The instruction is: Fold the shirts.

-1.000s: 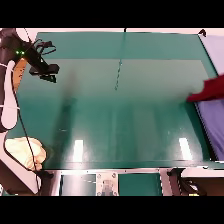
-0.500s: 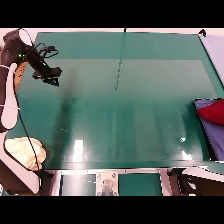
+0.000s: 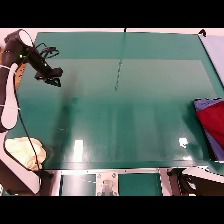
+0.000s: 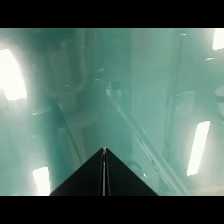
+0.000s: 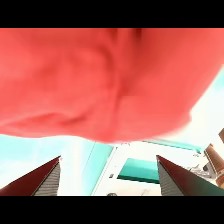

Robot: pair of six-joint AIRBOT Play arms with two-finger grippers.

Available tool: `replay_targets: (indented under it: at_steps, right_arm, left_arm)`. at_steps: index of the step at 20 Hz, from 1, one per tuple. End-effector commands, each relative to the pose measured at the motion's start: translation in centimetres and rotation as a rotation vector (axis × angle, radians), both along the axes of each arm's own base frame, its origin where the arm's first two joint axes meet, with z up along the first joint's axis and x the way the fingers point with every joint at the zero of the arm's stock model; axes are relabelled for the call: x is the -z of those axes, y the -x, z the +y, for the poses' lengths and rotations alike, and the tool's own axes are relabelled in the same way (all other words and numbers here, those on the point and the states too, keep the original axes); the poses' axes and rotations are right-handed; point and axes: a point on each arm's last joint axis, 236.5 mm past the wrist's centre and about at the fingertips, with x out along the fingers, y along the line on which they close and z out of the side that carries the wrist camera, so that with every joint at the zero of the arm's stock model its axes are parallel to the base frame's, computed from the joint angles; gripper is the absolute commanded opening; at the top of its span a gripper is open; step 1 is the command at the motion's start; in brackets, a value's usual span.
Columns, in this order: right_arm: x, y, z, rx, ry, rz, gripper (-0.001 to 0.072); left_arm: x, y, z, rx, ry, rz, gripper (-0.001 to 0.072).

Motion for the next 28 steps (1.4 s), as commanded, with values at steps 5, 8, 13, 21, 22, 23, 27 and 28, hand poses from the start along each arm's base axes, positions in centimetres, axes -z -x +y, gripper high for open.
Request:
replay_targets:
  at_steps: [5,8,13,21,22,23,27,28]
  right_arm:
    - [-7.6,-3.8,-1.7,-0.012,0.131,-0.116,0.0623]
    - [-9.8,-11.7,-0.1,-0.132,0.137,-0.377,0.0035]
    - [-10.1,-23.7,9.4,-0.527,0.095,-0.654,0.0018]
    - [2.1,-21.0,31.3,-1.060,-0.124,-0.609,0.0018]
    - [3.1,-20.7,32.7,-1.097,-0.133,-0.609,0.0018]
    - [3.7,-20.6,33.9,-1.130,-0.135,-0.618,0.0019]
    - [3.9,-19.4,37.5,-1.242,-0.174,-0.614,0.0019]
    - [3.9,-19.3,37.9,-1.256,-0.178,-0.614,0.0019]
  left_arm:
    - [-2.9,-0.5,-3.5,0.025,0.159,-0.061,0.0019]
    - [-6.0,-0.5,-4.1,0.024,0.184,-0.139,0.0019]
    - [-10.5,2.5,-5.1,0.008,0.168,-0.240,0.0019]
    - [-4.9,17.4,-10.7,-0.028,0.170,-0.182,0.0019]
    - [-4.3,18.9,-10.9,-0.027,0.169,-0.168,0.0019]
    - [-4.0,19.9,-11.0,-0.015,0.168,-0.161,0.0019]
    - [-4.0,20.5,-10.9,-0.007,0.168,-0.149,0.0019]
    - [-4.1,20.4,-10.9,-0.009,0.170,-0.155,0.0019]
